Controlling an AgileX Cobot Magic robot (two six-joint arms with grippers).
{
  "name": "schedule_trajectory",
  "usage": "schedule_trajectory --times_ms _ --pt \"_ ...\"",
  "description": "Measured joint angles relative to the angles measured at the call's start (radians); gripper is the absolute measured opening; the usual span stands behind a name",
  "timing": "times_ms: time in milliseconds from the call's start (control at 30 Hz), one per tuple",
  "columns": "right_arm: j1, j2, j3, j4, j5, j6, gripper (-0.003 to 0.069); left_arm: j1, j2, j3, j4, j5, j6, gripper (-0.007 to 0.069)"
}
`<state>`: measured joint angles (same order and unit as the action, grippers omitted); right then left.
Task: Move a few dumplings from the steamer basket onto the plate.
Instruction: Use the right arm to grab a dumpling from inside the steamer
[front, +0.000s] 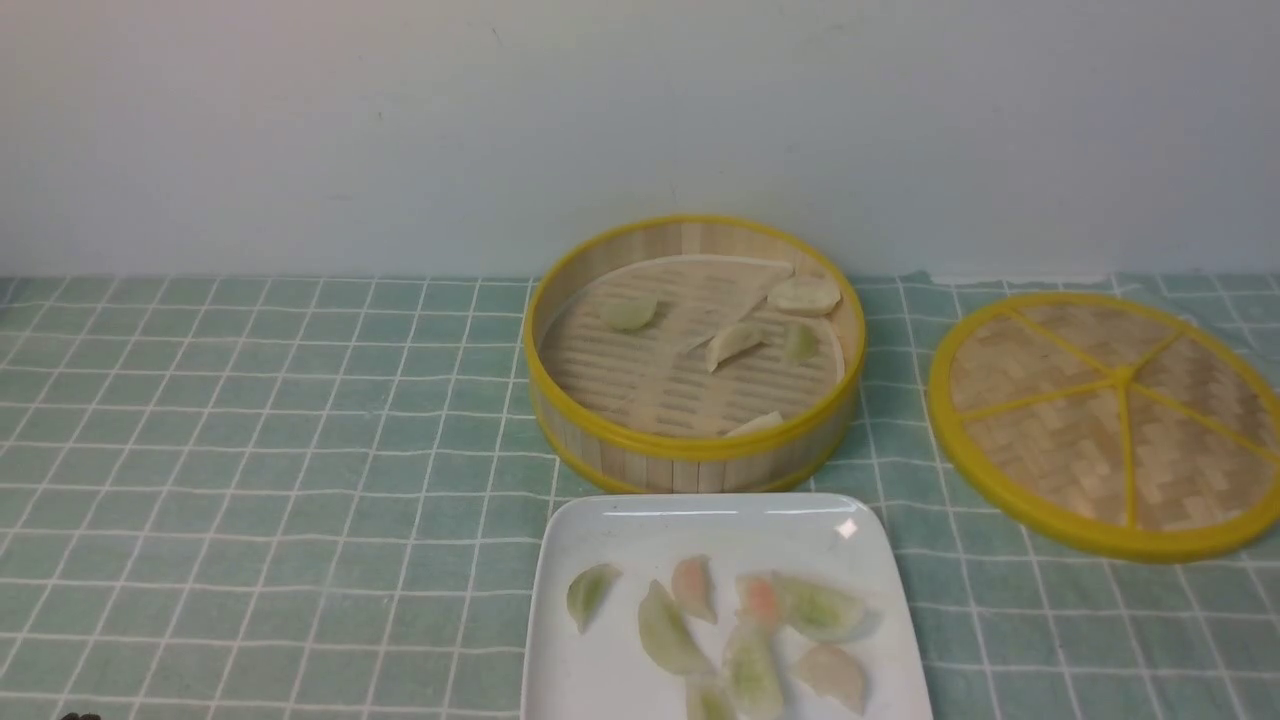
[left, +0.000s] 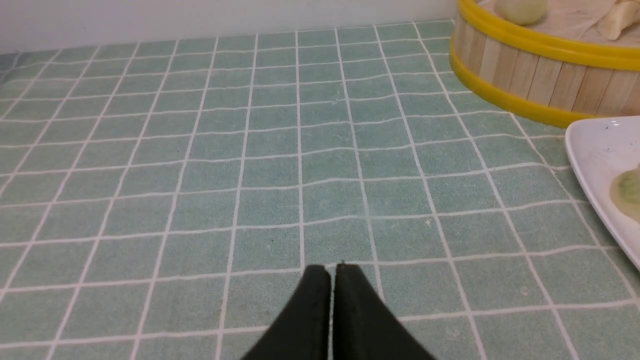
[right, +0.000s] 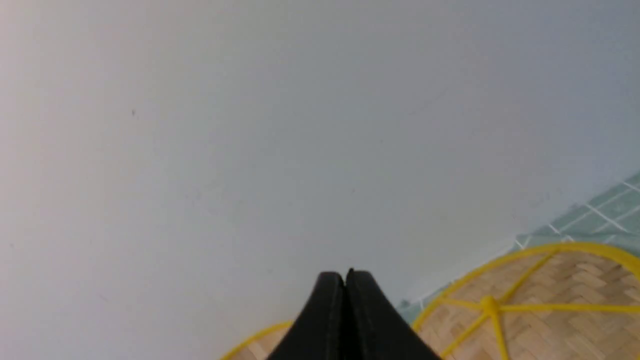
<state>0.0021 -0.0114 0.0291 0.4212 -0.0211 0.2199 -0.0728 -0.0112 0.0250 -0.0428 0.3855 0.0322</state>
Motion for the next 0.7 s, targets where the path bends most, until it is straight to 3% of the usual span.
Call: schedule_trajectory --times_ms 133,233,367,433,467,500,567,700 --pt "0.0 0.0 -0.01 0.063 -0.108 0.048 -0.0014 0.0 0.0 0.0 0.0 0.0 0.0 -0.0006" --pt "0.0 0.002 -0.089 0.058 -0.045 0.061 -0.0014 0.0 0.0 0.0 0.0 0.0 0.0 -0.0006" --pt "0.0 0.139 -0.373 -0.041 0.234 0.021 -0.0014 0.0 0.0 0.0 0.0 0.0 0.0 -0.0006" --pt "0.0 0.327 -0.58 -0.097 0.498 -0.044 -0.0014 0.0 0.0 0.0 0.0 0.0 0.0 -0.0006" --pt "0.0 0.36 -0.595 -0.1 0.518 -0.051 -0.0014 0.0 0.0 0.0 0.0 0.0 0.0 -0.0006" --pt "0.0 0.494 -0.721 -0.115 0.679 -0.111 -0.0014 0.0 0.0 0.0 0.0 0.0 0.0 -0.0006" --pt "0.0 0.663 -0.834 -0.119 0.811 -0.174 -0.0014 0.0 0.0 0.0 0.0 0.0 0.0 -0.0006" --pt "0.0 0.956 -1.068 -0.086 1.018 -0.306 -0.0014 0.0 0.0 0.0 0.0 0.0 0.0 -0.0006"
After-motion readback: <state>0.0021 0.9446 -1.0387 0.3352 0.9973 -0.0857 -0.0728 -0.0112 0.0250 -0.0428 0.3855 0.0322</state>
